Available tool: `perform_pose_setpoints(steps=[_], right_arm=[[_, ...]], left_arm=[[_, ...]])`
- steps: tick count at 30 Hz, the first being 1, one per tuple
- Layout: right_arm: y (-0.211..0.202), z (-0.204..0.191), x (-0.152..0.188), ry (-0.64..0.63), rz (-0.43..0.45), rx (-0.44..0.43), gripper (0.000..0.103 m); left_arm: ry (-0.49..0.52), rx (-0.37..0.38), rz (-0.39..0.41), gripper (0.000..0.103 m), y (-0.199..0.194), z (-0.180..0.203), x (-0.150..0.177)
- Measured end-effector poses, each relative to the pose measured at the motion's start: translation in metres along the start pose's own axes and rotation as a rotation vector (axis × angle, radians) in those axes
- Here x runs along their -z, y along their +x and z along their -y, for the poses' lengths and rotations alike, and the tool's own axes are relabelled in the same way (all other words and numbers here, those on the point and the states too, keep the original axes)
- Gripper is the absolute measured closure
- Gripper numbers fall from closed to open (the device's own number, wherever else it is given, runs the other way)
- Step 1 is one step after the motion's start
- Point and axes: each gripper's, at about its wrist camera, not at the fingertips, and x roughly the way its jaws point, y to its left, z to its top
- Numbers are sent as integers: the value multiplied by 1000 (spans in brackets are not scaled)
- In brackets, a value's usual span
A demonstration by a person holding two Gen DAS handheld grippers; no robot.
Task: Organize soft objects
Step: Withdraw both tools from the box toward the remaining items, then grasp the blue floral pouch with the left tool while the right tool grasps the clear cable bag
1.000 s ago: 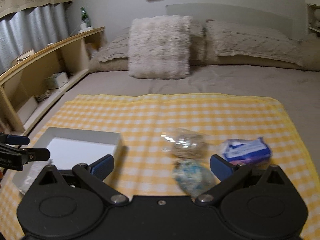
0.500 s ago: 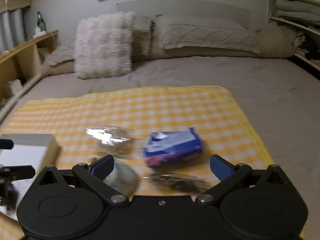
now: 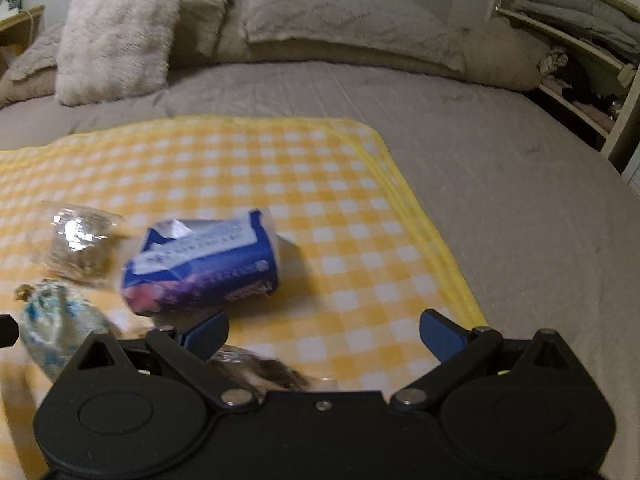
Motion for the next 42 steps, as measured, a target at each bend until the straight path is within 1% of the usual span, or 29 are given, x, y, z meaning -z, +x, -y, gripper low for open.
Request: perform_pose_setpoints(steps=[3,5,7,11,13,15,16,17,18,22,23,24,25,26,28,29,31,32,33,34,35,36,37,39,42], right_arm=[[13,2,2,-7,-20,5,0],[20,2,4,-29,-33,10,0],[26,1,10,-62,-59,7,0],[29,-2,22,-121,-175,-62,0],[24,-6,27,-160,-217,-125,0],[14,-10,30,-199,-228,-167,0],[9,-10,29,-204,-219,-176,1],[3,-9,27,-194,-205,-187,1],[-2,-7,25,-170,-192,-202,1],[-22,9,13,-9,-141,-331,2],[-24,10,10,22,-138,-362,3],[-25,9,10,45,-146,-393,7],[-23,4,10,56,-159,-415,9],[-23,0,11,64,-176,-436,11],[-19,-10,14,65,-211,-458,20],[-17,-15,15,57,-227,-459,22],[-11,-24,19,26,-261,-444,31],[-9,-26,22,11,-277,-435,34],[-6,-30,24,-1,-295,-426,42],[-2,-32,26,-6,-306,-419,54],[-1,-33,27,-5,-312,-415,59],[-2,-33,27,-2,-313,-417,70],[-3,-31,27,2,-310,-419,78],[-10,-28,25,6,-283,-399,89],[-25,-19,19,36,-217,-386,90]], left_arm=[[57,7,-14,0,15,6,1],[102,16,-21,0,22,10,3],[126,19,-25,0,26,12,4],[121,39,-21,0,32,14,4],[128,53,-40,0,37,16,4],[153,50,-52,1,40,19,5],[167,50,-63,3,42,21,5],[179,49,-76,8,44,23,5],[187,45,-87,10,45,24,6],[192,48,-105,15,45,23,7],[190,47,-109,18,44,22,7],[188,43,-118,22,44,22,7],[182,46,-125,23,43,21,7],[172,55,-133,27,42,19,7],[166,61,-143,29,40,18,8],[170,61,-147,31,39,19,8],[175,66,-153,33,36,19,9],[175,67,-155,34,34,20,10],[172,64,-157,35,32,20,10],[167,60,-157,35,31,20,10],[158,54,-156,36,28,20,9],[152,51,-153,36,25,20,9],[145,49,-147,36,22,20,8],[112,51,-125,36,14,17,7],[63,54,-99,36,2,16,5]])
